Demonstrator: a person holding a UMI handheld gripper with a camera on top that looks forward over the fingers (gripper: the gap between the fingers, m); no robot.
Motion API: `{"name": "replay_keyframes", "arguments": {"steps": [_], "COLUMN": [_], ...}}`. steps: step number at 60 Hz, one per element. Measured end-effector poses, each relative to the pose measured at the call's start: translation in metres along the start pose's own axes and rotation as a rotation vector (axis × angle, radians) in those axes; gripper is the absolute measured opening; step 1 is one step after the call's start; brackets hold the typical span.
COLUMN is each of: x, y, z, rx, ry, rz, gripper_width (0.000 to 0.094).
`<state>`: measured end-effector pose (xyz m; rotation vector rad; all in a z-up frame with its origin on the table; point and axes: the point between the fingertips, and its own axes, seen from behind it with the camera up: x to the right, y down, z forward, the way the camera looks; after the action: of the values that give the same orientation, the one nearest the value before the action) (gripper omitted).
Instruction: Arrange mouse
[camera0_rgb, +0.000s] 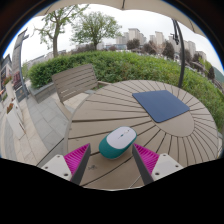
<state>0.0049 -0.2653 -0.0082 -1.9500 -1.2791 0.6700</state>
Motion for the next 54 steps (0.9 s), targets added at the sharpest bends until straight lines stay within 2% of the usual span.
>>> {"name": "replay_keyframes", "arguments": {"steps": [22,33,37,39,40,41,48,54], "x": [-0.001,-0.011,-0.01,-0.009,-0.008,-0.008,-0.007,0.005], "y": [-0.025,-0.027,-0.028,-0.028,-0.028,-0.028,-0.033,-0.086], "z": [0.039,0.045,0.044,0.044,0.045,0.044,0.04,0.021], "rx": [0.006,0.014,0.018,0.02,0.019,0.02,-0.053,-0.02], "ry": [0.038,0.003,0.005,0.008,0.011,0.01,0.002,-0.031], "rz": [-0.021,-0.058,-0.058,-0.058,-0.059,-0.068,-0.075,-0.02], "gripper_width": [0.0853,0.0776,0.073,0.0667,0.0578,0.0432,0.0403,0.0403]}}
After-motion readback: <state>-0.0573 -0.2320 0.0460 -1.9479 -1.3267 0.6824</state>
